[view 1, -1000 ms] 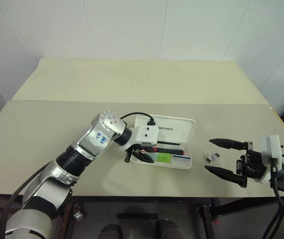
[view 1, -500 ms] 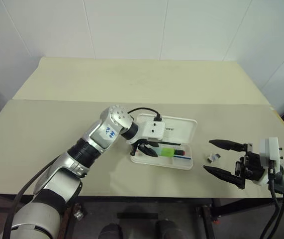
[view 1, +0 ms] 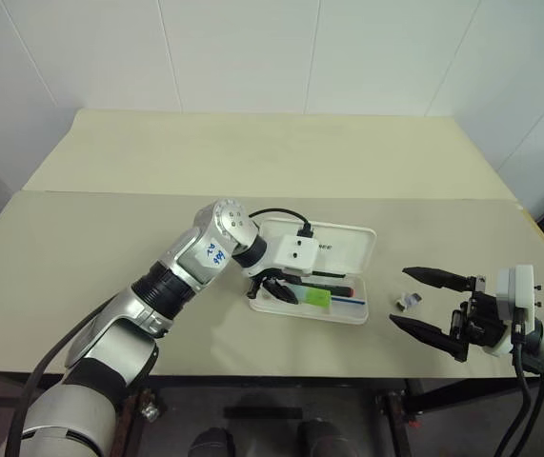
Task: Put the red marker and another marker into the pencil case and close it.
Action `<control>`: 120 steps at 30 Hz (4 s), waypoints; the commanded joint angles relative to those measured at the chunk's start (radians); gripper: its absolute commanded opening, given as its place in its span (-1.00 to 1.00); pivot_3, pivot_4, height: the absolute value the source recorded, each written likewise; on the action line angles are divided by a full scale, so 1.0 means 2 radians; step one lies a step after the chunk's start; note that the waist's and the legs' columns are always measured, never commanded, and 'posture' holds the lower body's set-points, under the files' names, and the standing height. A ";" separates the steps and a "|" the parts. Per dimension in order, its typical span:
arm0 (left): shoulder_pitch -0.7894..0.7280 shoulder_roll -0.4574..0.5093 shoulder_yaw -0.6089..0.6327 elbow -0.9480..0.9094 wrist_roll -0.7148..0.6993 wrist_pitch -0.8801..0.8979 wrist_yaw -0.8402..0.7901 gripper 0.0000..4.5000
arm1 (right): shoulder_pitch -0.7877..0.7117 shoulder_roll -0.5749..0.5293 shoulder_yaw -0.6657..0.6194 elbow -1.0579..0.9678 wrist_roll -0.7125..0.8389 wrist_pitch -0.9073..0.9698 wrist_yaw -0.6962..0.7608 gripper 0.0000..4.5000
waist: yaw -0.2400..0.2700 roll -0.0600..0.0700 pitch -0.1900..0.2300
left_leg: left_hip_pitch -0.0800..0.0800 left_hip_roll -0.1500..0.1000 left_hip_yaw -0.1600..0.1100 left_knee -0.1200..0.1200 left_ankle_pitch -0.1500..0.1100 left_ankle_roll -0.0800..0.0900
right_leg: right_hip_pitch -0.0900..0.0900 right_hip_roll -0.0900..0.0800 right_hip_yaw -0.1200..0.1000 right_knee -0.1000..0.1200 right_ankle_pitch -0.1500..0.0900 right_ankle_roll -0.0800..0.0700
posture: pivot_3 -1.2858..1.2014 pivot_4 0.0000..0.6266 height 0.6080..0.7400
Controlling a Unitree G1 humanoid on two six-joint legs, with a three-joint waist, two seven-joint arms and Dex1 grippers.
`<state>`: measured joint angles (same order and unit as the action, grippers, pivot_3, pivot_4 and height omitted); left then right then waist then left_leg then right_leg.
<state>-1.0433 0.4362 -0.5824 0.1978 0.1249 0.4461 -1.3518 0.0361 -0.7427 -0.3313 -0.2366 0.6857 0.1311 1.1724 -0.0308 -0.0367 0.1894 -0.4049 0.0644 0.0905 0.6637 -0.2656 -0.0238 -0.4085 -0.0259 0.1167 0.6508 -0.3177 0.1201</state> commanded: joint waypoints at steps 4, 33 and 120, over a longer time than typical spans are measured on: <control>-0.001 0.002 -0.007 -0.032 0.010 0.009 0.000 -0.52 | -0.005 -0.002 -0.016 -0.013 -0.001 -0.008 -0.004 1.00 | 0.000 0.000 0.000 | 0.000 0.000 0.000 0.000 0.000 0.000 | 0.000 0.000 0.000 0.000 0.000 0.000 | 0.03 -0.52 1.00; 0.000 0.007 -0.019 -0.072 0.019 0.074 -0.008 0.96 | -0.005 0.001 -0.011 -0.009 -0.012 -0.006 -0.016 1.00 | 0.000 0.000 0.000 | 0.000 0.000 0.000 0.000 0.000 0.000 | 0.000 0.000 0.000 0.000 0.000 0.000 | 0.03 -0.52 1.00; 0.191 0.052 0.264 -0.053 -0.391 -0.125 -0.118 1.00 | 0.075 0.253 0.038 -0.066 -0.289 0.177 -0.549 0.59 | 0.001 -0.003 -0.003 | 0.001 0.000 0.000 -0.004 0.000 0.002 | 0.004 -0.002 -0.002 -0.010 0.000 -0.007 | 0.03 -0.52 1.00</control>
<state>-0.6599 0.5276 -0.0757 0.1206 -0.6312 0.1971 -1.5017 0.1480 -0.2358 -0.2234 -0.3904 0.1235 0.4552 0.1044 -0.0283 -0.0420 0.1832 -0.4036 0.0647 0.0897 0.6560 -0.2645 -0.0201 -0.3996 -0.0298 0.1119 0.6292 -0.3165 0.1048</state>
